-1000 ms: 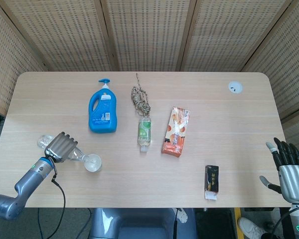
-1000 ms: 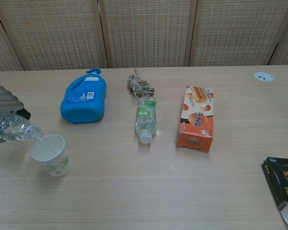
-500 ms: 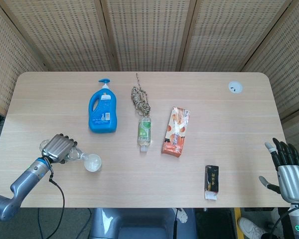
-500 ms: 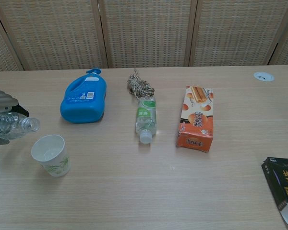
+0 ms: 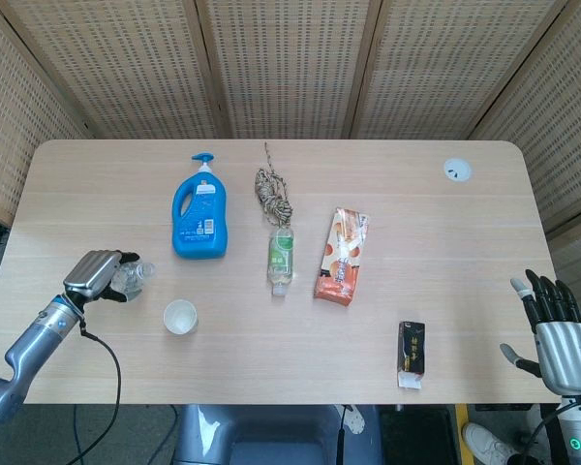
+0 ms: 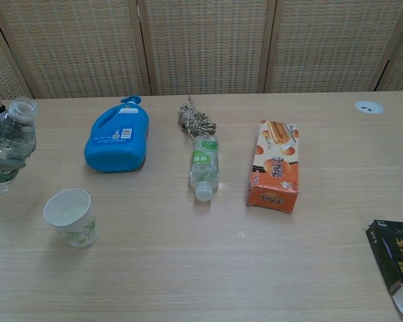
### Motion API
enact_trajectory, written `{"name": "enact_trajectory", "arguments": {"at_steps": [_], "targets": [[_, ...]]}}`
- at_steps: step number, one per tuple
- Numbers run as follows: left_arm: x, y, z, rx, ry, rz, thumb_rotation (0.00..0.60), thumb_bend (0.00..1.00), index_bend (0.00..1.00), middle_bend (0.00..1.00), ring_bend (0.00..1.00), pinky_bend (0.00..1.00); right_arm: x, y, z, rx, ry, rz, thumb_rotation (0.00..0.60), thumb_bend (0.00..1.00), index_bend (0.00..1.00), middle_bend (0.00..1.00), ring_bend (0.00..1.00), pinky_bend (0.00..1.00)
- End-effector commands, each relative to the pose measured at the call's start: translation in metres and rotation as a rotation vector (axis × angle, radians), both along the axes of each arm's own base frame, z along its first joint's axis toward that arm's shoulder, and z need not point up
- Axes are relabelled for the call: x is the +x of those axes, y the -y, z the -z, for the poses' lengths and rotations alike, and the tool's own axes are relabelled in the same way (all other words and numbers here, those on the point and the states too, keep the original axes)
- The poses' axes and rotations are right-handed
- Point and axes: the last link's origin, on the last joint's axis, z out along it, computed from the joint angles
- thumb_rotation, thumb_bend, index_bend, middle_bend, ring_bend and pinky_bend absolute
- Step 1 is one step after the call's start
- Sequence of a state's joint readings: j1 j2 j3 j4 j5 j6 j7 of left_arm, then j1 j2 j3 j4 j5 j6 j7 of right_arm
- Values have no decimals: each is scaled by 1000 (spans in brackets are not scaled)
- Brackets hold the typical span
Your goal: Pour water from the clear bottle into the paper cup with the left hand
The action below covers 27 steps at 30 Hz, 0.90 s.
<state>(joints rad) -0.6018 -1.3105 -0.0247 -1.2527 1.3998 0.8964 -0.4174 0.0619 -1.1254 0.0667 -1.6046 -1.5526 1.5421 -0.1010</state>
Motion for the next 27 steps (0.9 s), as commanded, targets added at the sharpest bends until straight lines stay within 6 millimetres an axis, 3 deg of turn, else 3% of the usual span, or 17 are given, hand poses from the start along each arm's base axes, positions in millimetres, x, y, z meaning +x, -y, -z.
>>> {"name": "enact_trajectory", "arguments": {"at_steps": [1,11,19,27], "targets": [[-3,-12,4,101,225,-27,600,473,704,503,416,488,0,0,0,2,-1,1,600,0,70,0,0,0],[0,-17,46,160,540,-132,600,473,678,505,415,485,-1,1,0,1,-2,3,600,0,70,0,0,0],[1,-17,64,150,604,-186,600,473,663,505,415,482,-2,2,-1,0,2,7,600,0,70,0,0,0],[-4,-16,75,149,647,-228,600,468,583,502,416,426,-2,2,-1,2,4,7,600,0,70,0,0,0]]}}
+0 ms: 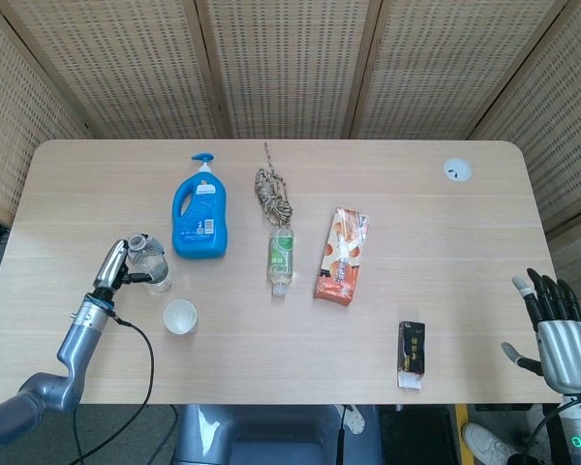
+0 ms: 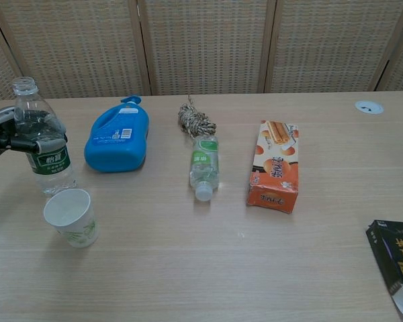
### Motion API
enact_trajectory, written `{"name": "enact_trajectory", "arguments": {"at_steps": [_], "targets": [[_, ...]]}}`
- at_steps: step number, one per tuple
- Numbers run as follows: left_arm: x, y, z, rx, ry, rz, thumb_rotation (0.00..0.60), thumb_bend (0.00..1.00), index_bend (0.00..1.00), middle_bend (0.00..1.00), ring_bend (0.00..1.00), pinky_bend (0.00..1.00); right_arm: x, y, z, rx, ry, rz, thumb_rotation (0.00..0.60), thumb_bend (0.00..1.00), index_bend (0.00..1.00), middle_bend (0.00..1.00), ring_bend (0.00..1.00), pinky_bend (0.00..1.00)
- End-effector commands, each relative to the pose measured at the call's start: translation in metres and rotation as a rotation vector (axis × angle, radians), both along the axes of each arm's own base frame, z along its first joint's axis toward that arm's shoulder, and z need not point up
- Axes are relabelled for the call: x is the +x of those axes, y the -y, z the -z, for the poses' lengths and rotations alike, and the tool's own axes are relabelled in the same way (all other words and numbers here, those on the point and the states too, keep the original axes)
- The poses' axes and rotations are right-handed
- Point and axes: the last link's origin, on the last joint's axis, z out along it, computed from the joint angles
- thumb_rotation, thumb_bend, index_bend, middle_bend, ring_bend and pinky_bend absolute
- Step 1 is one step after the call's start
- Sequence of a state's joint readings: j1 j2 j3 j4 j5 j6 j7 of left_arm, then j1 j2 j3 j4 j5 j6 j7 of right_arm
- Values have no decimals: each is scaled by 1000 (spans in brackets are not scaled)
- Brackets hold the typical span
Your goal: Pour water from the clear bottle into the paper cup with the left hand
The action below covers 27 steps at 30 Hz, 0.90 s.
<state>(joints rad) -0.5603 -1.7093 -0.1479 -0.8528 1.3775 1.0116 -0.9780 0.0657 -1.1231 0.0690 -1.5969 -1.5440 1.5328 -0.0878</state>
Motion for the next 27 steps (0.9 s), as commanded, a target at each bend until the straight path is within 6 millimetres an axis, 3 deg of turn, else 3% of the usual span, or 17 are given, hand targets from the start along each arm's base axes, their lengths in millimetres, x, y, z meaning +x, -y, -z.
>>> {"name": "enact_trajectory", "arguments": {"at_steps": [1,3,6,8,14,21,23,25,27], "targets": [[-1,0,6,-7,19,-11,600,464,572,499,416,426,0,0,0,0,0,1,600,0,70,0,0,0],[-2,1,8,-7,22,-9,600,430,534,481,416,422,0,0,0,0,0,2,600,0,70,0,0,0],[-2,2,9,1,31,-1,600,289,403,420,407,384,-1,1,0,0,1,5,600,0,70,0,0,0],[-5,3,10,-5,31,1,600,199,304,366,358,351,-1,1,-1,0,3,6,600,0,70,0,0,0],[-9,7,11,-25,42,14,600,84,78,220,234,290,-1,0,-1,-1,6,2,600,0,70,0,0,0],[-11,12,6,-28,47,39,600,56,1,125,132,234,0,-1,-2,-1,8,-2,600,0,70,0,0,0],[-12,14,2,-24,53,47,600,54,0,37,33,131,1,-1,-2,-2,8,-4,600,0,70,0,0,0],[-14,16,-2,-28,57,54,600,52,0,0,0,35,1,-2,-2,-3,10,-5,600,0,70,0,0,0],[-17,19,-10,-37,46,64,600,44,0,0,0,1,1,-2,-3,-2,12,-8,600,0,70,0,0,0]]}}
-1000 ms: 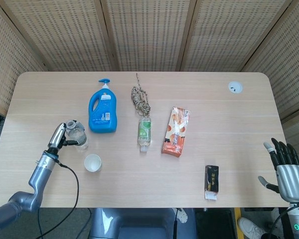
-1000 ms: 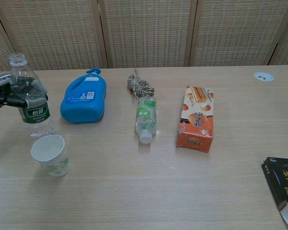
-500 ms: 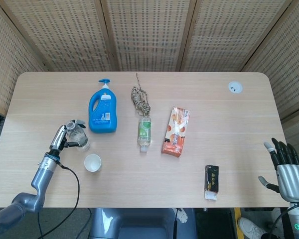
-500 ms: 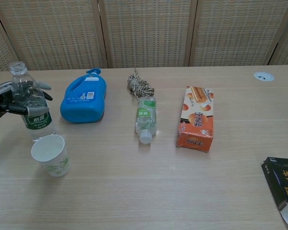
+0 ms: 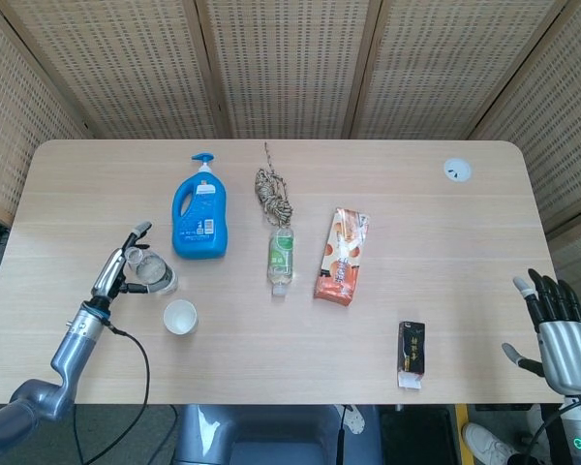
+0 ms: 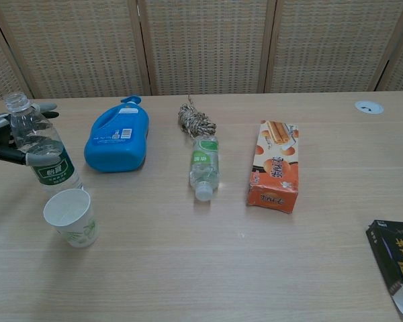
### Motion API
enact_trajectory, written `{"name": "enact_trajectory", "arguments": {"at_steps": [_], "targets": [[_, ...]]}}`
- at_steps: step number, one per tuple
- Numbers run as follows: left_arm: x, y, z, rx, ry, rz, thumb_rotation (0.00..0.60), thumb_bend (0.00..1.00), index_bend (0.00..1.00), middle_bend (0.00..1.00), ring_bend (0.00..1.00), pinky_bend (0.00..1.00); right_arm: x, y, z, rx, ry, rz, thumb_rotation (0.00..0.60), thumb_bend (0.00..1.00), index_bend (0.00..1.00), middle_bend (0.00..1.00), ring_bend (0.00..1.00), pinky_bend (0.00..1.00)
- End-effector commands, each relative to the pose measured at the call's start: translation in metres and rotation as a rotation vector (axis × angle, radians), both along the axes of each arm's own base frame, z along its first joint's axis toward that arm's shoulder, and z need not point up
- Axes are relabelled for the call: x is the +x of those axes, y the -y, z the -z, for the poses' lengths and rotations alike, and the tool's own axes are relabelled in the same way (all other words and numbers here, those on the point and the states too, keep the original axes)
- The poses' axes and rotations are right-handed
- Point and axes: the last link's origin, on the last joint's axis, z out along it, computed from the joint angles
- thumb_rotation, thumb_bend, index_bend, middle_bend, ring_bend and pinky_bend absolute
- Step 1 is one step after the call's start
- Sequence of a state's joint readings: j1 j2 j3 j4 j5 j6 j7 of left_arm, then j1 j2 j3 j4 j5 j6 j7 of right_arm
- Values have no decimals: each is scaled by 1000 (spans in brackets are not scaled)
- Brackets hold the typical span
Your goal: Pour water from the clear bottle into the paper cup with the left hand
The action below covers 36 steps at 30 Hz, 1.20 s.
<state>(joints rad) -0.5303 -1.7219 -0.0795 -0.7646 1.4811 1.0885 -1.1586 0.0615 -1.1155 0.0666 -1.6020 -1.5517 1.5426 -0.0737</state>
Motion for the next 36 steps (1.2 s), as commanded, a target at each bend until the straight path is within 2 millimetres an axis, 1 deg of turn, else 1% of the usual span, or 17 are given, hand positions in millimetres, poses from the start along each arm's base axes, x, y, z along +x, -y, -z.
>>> {"name": "enact_trajectory", "arguments": {"at_steps": [1,4,7,8,9,10,13,16,17,19,21,22,26,31,36], "targets": [[-4,5,-10,-13,-15,16,600,36,0,0,0,0,0,-1,0,0,2,-2,600,0,70,0,0,0],[-10,13,-23,-55,-76,42,600,18,0,0,0,0,1,-2,-2,-2,6,-6,600,0,70,0,0,0],[-22,23,-48,-46,-194,67,600,5,0,0,0,0,2,-4,-4,-7,14,-15,600,0,70,0,0,0],[-27,27,-62,-21,-246,75,600,11,0,0,0,0,3,-5,-5,-8,18,-18,600,0,70,0,0,0],[-33,31,-80,22,-301,83,600,18,0,0,0,0,3,-6,-6,-9,23,-19,600,0,70,0,0,0],[-34,35,-92,50,-329,87,600,30,0,0,0,0,3,-6,-6,-8,26,-20,600,0,70,0,0,0],[-34,49,-125,150,-386,61,600,45,0,0,0,0,5,-8,-8,-7,31,-29,600,0,70,0,0,0],[-28,61,-144,231,-432,26,600,60,0,0,0,0,6,-9,-8,-8,33,-35,600,0,70,0,0,0],[-25,68,-154,272,-479,6,600,72,0,0,0,0,6,-9,-8,-8,33,-40,600,0,70,0,0,0],[-20,77,-160,303,-535,-22,600,107,0,0,0,0,7,-10,-8,-10,33,-50,600,0,70,0,0,0],[-15,93,-169,342,-668,-71,600,121,0,0,0,0,9,-11,-8,-16,30,-66,600,0,70,0,0,0],[-8,103,-170,345,-735,-103,600,125,0,0,0,0,9,-11,-8,-20,26,-70,600,0,70,0,0,0],[9,120,-169,325,-801,-138,600,128,0,0,0,0,7,-11,-7,-28,15,-63,600,0,70,0,0,0],[18,127,-168,303,-840,-129,600,135,0,0,0,0,7,-10,-5,-28,2,-56,600,0,70,0,0,0],[16,128,-168,295,-844,-133,600,136,0,0,0,0,7,-10,-4,-37,-13,-51,600,0,70,0,0,0]]}}
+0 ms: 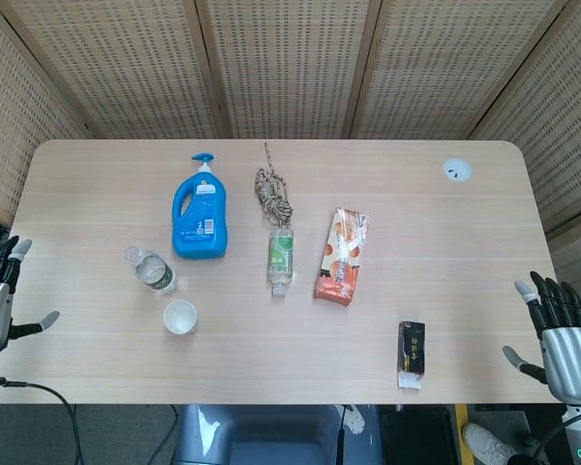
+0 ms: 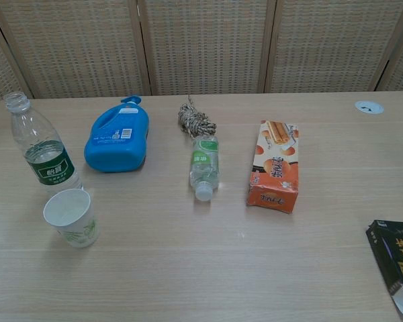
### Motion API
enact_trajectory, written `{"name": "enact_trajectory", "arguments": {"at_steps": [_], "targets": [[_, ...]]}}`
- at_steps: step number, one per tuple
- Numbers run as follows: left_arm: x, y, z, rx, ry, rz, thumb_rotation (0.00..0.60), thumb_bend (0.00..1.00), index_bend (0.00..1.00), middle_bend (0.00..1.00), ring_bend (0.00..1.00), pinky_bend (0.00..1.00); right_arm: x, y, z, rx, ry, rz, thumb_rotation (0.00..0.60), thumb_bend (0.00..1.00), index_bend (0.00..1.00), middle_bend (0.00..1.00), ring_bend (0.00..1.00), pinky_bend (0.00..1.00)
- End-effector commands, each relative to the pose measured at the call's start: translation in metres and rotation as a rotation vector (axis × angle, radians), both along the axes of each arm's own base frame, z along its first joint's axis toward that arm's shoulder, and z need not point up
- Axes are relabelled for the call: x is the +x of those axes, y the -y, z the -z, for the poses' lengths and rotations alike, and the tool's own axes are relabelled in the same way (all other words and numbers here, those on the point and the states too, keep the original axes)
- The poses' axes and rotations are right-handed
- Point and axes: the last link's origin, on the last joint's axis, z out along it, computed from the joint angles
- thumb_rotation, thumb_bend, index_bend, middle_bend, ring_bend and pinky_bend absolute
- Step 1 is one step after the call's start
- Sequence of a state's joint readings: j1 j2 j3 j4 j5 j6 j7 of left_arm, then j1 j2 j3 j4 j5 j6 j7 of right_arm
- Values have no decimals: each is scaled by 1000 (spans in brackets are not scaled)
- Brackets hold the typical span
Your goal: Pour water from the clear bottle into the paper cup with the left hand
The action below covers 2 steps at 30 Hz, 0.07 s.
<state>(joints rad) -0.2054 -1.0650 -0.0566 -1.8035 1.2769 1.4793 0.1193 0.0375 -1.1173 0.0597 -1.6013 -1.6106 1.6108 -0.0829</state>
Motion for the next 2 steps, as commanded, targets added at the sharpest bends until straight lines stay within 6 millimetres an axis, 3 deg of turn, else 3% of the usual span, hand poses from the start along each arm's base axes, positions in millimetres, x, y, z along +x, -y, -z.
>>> {"name": "enact_trajectory", "arguments": {"at_steps": [1,2], "targets": [[-3,-1,1,-6,5,-17,600,136,0,0,0,0,0,0,1,-6,-4,3,600,0,70,0,0,0],[-4,-1,1,-9,4,-18,600,136,0,0,0,0,0,0,1,-7,-4,3,600,0,70,0,0,0]]}}
